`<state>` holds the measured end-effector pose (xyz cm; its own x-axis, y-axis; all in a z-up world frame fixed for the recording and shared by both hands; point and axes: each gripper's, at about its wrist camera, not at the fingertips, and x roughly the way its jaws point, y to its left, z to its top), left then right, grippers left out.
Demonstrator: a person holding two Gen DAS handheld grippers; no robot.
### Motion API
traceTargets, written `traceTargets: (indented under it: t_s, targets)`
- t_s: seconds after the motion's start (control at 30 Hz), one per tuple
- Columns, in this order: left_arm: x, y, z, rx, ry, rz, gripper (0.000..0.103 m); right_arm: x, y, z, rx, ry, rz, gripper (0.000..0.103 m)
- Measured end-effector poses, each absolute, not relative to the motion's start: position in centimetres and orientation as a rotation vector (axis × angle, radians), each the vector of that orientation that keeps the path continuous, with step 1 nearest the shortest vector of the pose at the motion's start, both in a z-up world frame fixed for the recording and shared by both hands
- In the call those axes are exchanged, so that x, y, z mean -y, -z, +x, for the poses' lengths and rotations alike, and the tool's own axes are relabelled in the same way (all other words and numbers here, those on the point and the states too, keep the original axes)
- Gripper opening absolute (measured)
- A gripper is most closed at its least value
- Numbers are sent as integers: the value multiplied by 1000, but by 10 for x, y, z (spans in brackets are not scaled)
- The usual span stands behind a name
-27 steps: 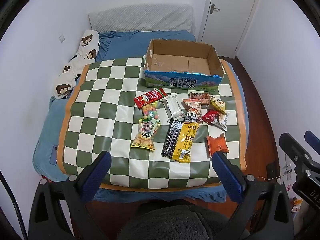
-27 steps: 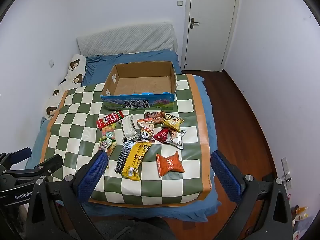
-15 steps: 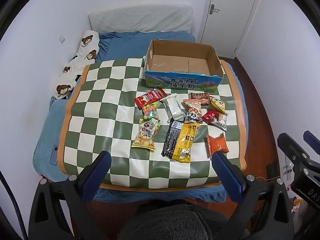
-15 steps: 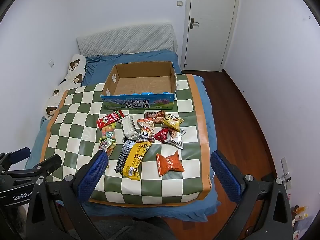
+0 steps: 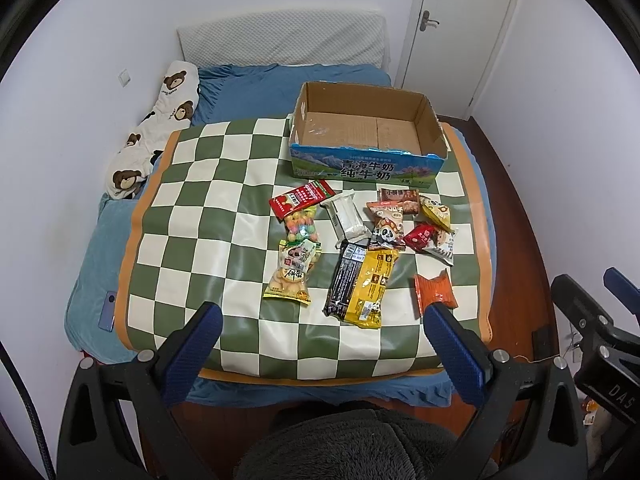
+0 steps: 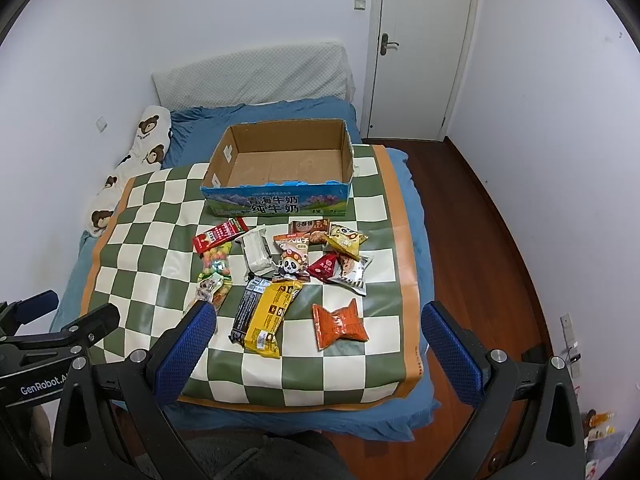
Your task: Organize snacks
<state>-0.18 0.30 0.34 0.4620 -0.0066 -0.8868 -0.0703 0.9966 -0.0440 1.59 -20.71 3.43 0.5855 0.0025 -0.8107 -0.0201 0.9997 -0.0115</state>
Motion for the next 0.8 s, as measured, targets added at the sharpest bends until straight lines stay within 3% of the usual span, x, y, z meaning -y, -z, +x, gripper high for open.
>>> traceTargets:
  t_s: [0.8]
  targets:
    - [-3,-6,6,-1085,-36,-81,103,204,-31,18,-950,-12,-26,103]
